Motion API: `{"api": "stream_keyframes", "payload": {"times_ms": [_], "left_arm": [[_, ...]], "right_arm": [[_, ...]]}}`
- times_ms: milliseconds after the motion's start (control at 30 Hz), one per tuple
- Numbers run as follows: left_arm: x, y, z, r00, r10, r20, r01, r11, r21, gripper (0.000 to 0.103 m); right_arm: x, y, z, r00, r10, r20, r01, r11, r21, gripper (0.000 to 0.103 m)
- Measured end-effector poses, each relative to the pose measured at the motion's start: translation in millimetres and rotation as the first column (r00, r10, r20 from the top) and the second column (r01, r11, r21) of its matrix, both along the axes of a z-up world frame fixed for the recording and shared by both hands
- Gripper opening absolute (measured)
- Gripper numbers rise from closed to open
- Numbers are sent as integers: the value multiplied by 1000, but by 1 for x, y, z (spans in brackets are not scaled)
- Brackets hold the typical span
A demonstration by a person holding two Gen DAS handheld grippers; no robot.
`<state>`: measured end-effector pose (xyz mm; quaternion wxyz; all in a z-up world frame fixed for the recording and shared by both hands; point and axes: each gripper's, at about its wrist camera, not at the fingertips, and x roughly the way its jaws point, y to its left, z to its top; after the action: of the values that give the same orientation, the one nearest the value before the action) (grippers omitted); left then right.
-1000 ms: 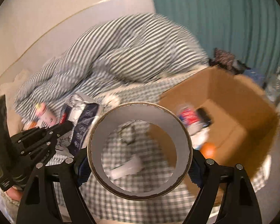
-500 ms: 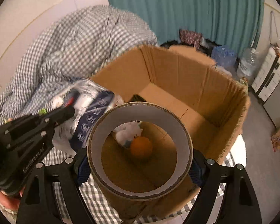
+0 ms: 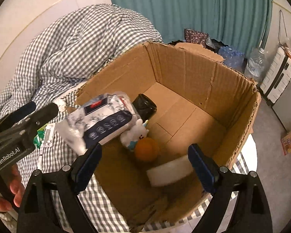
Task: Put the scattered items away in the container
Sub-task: 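Withdraw both grippers from the box back over the bed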
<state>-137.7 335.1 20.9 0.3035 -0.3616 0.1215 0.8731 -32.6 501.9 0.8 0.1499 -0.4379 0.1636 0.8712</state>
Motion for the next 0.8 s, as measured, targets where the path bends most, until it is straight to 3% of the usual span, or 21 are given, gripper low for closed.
{"api": "stream_keyframes", "payload": {"times_ms": [233,433,633,800], "left_arm": [[3,-86,1,988,151,-32,-151,988,-24,99],[-4,-191,-16,936,352,-24,-353,934,-60,103],[-4,-275,-54,871,491,28,-487,869,-88,103],[-8,-317,-83,845,531,63,-524,846,-96,103]], "right_arm": [[8,-49,22,994,100,-49,-100,995,9,90],[-1,-126,26,971,232,-59,-231,973,21,90],[-32,-195,-9,953,301,24,-301,954,-1,90],[-53,-224,-54,953,265,144,-263,964,-33,90]]}}
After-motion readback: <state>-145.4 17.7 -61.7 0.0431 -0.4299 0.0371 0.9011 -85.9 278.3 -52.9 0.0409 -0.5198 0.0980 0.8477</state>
